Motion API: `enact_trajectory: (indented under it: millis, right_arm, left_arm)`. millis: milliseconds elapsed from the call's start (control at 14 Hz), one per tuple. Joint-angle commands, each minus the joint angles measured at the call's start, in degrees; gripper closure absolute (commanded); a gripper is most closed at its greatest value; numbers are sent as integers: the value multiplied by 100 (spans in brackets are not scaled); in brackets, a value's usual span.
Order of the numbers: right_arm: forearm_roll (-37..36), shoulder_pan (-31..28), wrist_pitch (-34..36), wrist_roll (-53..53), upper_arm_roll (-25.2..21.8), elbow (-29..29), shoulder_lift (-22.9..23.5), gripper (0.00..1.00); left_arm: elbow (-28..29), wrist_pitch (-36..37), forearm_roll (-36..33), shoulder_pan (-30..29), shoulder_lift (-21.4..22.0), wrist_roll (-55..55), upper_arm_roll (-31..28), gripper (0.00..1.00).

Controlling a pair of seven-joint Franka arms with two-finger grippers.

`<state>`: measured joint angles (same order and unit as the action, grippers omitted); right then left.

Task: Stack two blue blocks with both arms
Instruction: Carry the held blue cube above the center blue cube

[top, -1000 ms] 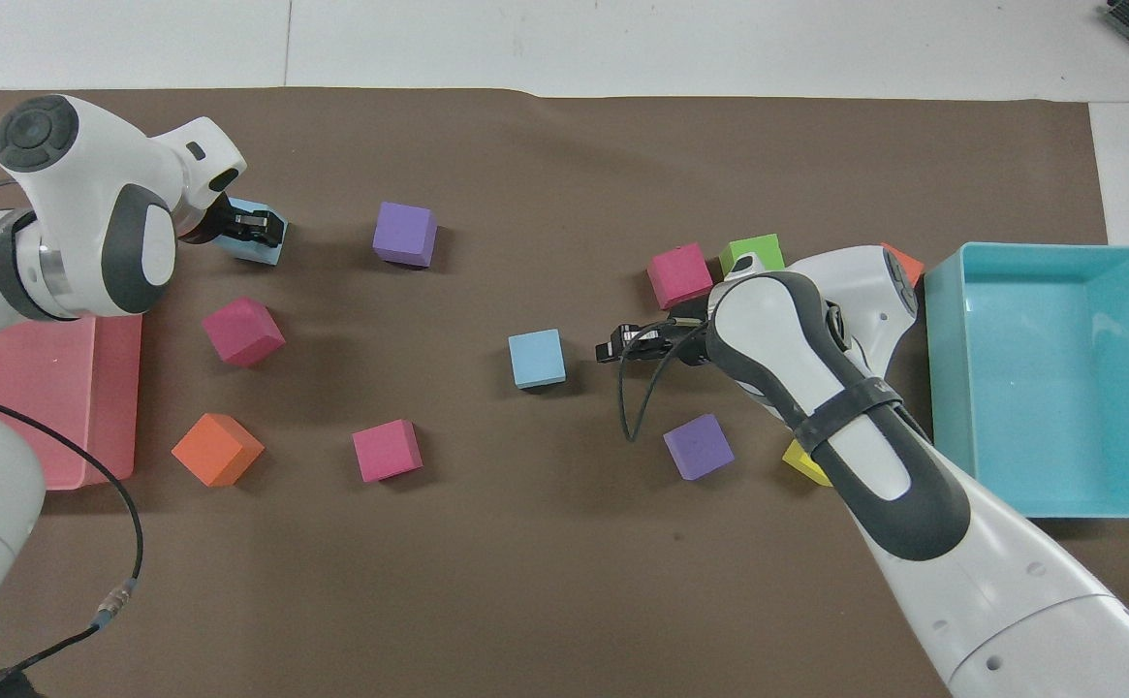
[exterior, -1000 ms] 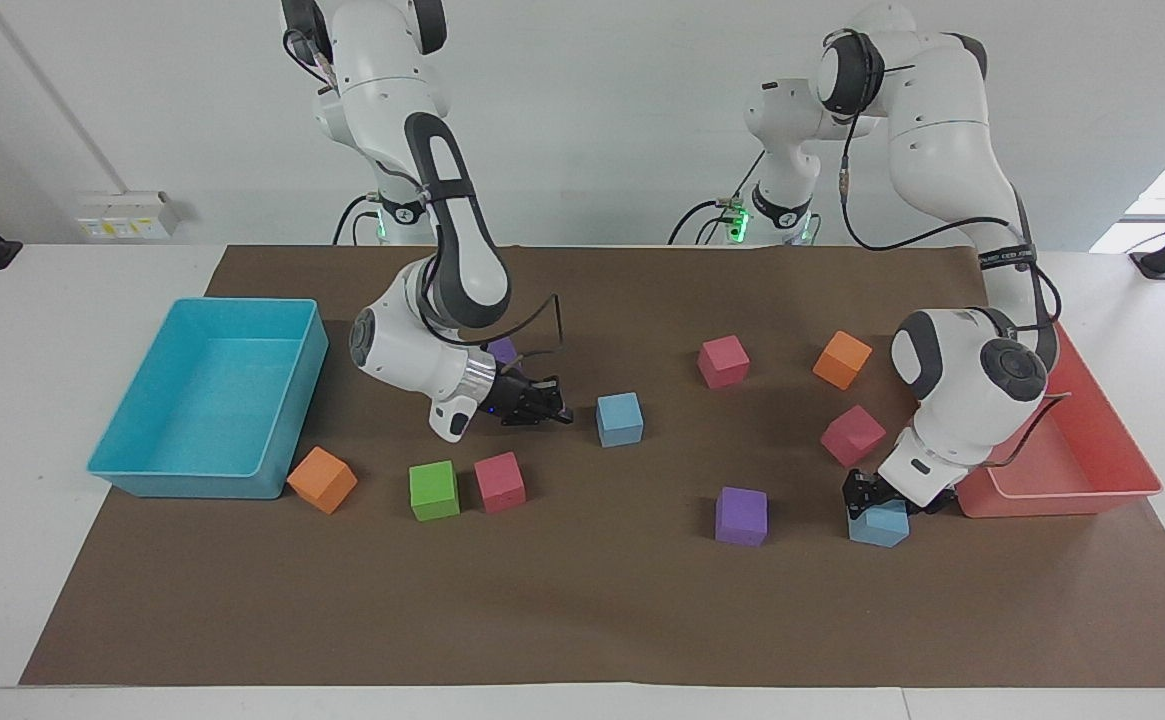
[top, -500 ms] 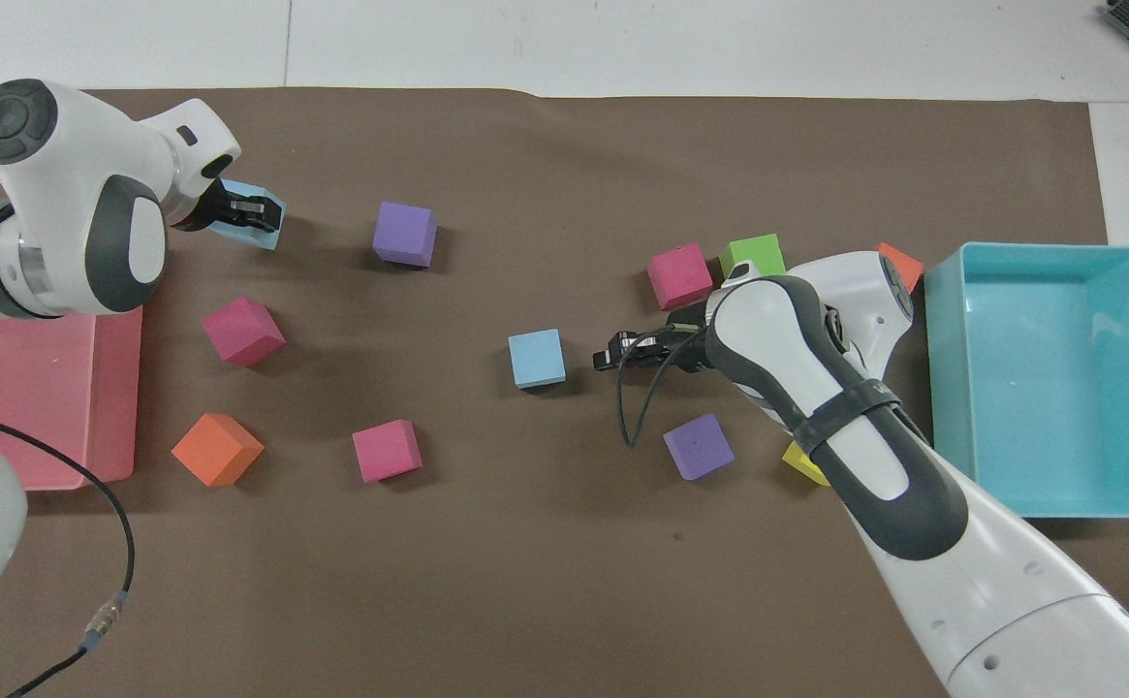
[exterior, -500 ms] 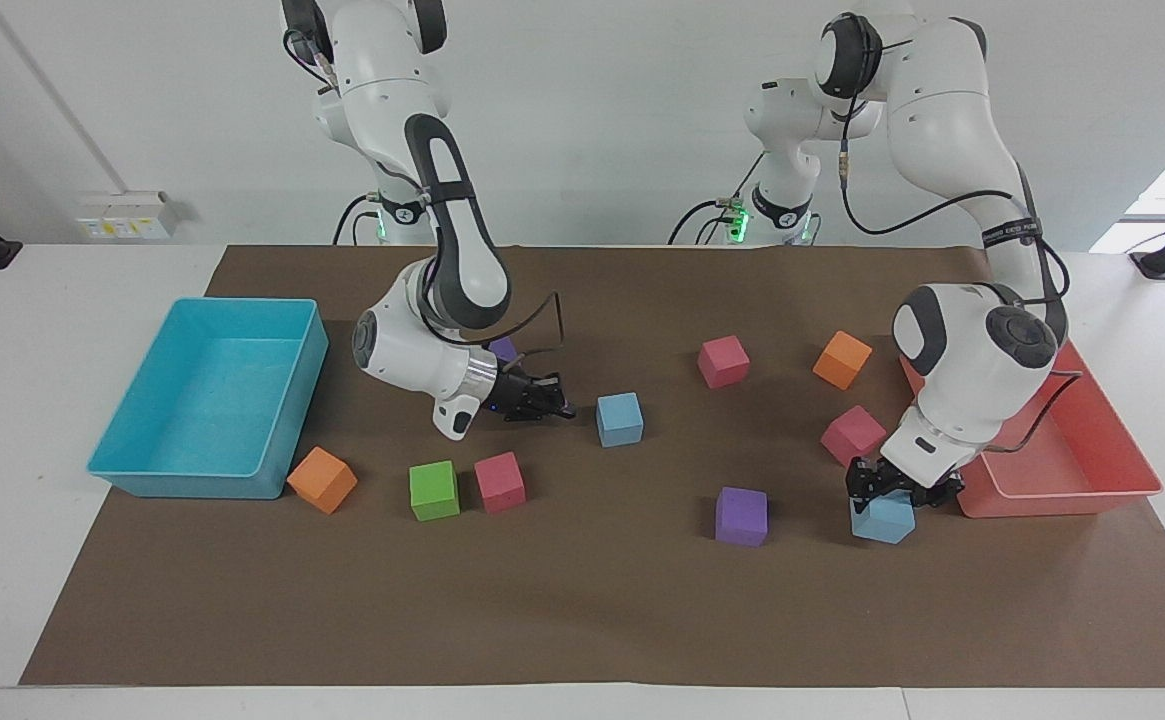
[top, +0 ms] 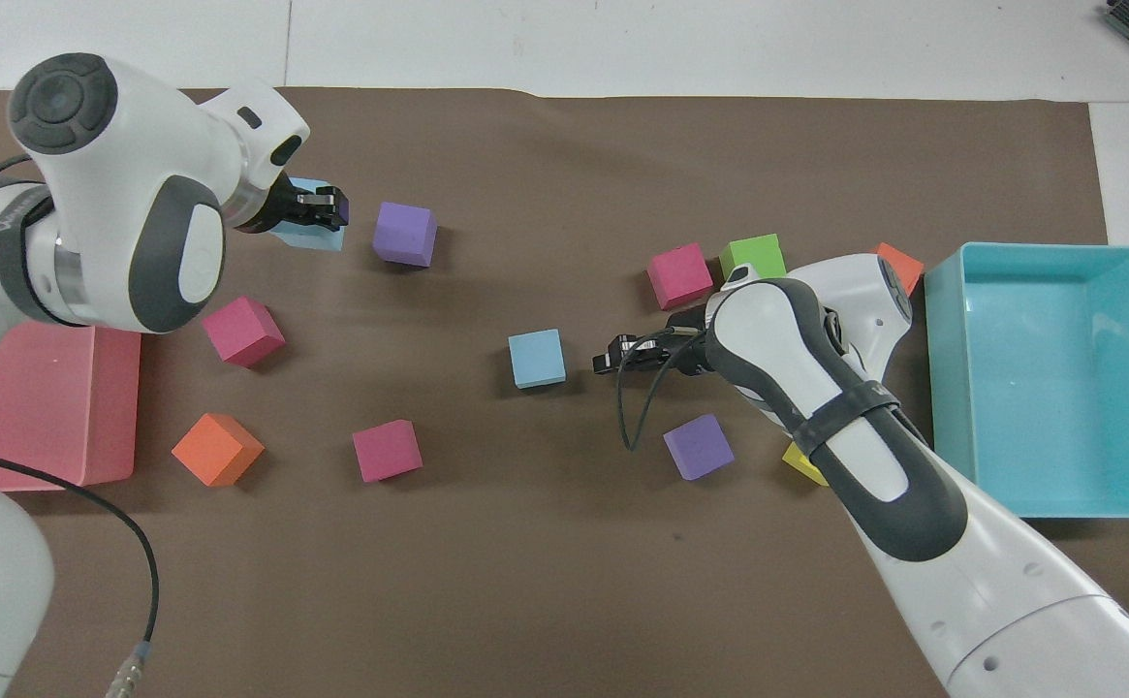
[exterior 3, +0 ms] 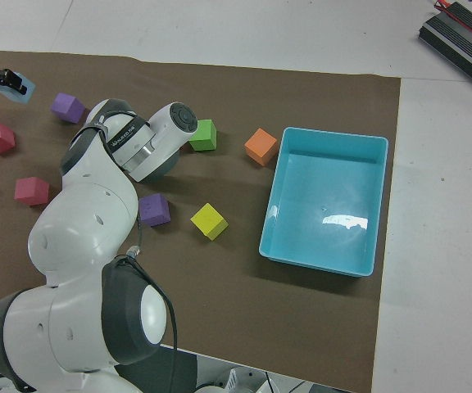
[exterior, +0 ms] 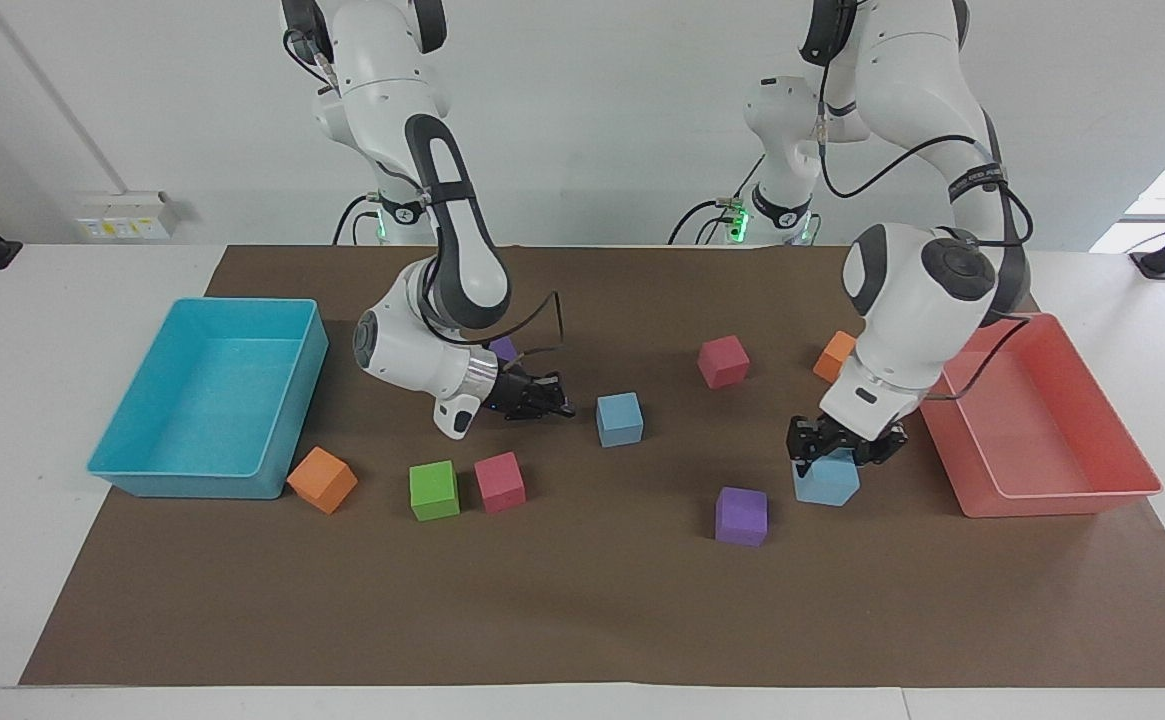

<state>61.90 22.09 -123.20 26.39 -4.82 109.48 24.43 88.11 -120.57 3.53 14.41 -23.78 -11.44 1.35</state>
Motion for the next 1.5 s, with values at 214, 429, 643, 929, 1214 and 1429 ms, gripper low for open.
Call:
enact_trajectory:
  millis: [214,429,643,929,1214,1429]
  right_arm:
    - [217,-134,182,208,51,179,-166,100]
    - [217,-143,182,209,51,179,-166,100]
    - [217,-143,173,209,42,161,-158,100]
    - [217,-222,252,209,51,153,-166,100]
    - [217,-231,252,209,51,144,-157,100]
    - [226,-231,252,209,51,144,-157,100]
  left_arm:
    - [250,104,43,1124,277,-2096,-99,87]
    - [303,69,43,1511,287,-3063,-91,88]
    - [741,-10,43,1810,382,-3390,-91,87]
    - [1156,-133,69,2056,550,-3609,-73,87]
    - [1182,-283,78,2197,559,-3777,-73,87]
    - [1182,-327,60,2241,541,-3769,-73,86]
